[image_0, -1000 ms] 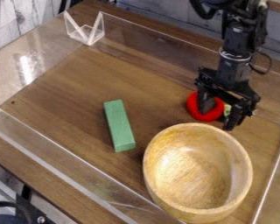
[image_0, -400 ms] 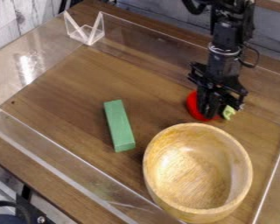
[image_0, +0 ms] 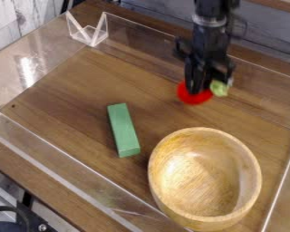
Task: Move the red object to the left side of the table
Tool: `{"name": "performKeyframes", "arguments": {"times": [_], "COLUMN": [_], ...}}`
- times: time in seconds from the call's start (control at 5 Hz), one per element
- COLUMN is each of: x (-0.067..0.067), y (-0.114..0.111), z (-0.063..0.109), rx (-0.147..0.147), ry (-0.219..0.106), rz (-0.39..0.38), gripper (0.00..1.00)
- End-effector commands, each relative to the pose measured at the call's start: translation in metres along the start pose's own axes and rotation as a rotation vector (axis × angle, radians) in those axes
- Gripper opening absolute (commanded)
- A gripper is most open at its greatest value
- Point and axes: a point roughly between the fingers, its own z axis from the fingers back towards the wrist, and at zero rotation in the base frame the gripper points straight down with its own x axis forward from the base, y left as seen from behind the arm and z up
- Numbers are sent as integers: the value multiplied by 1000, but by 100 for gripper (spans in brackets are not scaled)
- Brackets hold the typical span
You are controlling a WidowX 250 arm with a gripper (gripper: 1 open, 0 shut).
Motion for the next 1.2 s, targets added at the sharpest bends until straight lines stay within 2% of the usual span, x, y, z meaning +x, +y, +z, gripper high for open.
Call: {"name": "performKeyframes", "arguments": {"times": [0.0, 0.2, 0.4, 0.6, 0.8, 1.0], "x": [-9, -21, -42, -67, -91, -107], "y": [13, 19, 37, 68, 102, 131], "z": [49, 70, 87, 90, 80, 67], "rx": [32, 45, 58, 70, 83, 87], "ry": [-93, -125, -137, -123, -111, -97], "rz": [73, 122, 202, 320, 461, 589], "gripper": [0, 0, 0, 0, 0, 0]}}
